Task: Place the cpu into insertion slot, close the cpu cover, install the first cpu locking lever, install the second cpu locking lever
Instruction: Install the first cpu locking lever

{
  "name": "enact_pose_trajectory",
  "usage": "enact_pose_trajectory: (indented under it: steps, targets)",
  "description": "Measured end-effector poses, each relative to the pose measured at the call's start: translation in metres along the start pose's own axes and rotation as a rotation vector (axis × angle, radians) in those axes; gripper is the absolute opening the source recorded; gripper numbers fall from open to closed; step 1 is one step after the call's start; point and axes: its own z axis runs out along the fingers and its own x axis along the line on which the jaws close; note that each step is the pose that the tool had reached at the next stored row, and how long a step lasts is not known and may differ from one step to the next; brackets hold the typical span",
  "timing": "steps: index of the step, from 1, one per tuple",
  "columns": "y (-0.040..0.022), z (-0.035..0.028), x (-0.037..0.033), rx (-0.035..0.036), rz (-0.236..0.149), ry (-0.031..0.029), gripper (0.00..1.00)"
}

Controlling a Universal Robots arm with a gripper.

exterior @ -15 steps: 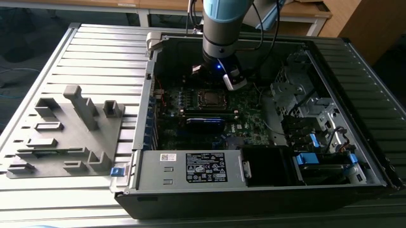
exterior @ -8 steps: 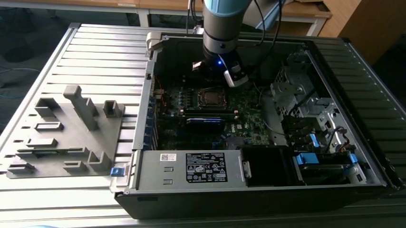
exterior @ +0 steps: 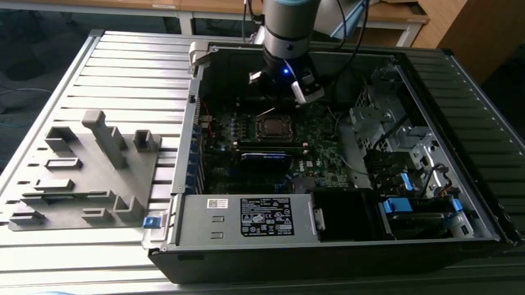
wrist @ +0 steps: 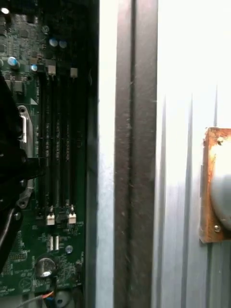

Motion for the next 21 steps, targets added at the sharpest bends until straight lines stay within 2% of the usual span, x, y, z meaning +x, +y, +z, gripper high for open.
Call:
enact_pose_trajectory:
  steps: [2,6,9,13,15,20,21]
  targets:
    - [0.0005,-0.0019,-0.0001,-0.0003,0.0,-0.0001,0.11]
    - [0.0003,-0.0017,0.0006,-0.002,0.0,-0.0012,0.11]
    - [-0.0007,0.0,0.0029,-0.008,-0.001,-0.0063,0.11]
    - [-0.0021,0.0029,0.0077,-0.011,-0.002,-0.0119,0.11]
    - [-0.0027,0.0044,0.0088,-0.0119,-0.004,-0.0178,0.11]
    - [-0.0037,0.0078,0.0108,-0.0144,-0.01,-0.0418,0.11]
    - [-0.0038,0.0079,0.0108,-0.0143,-0.011,-0.0442,0.11]
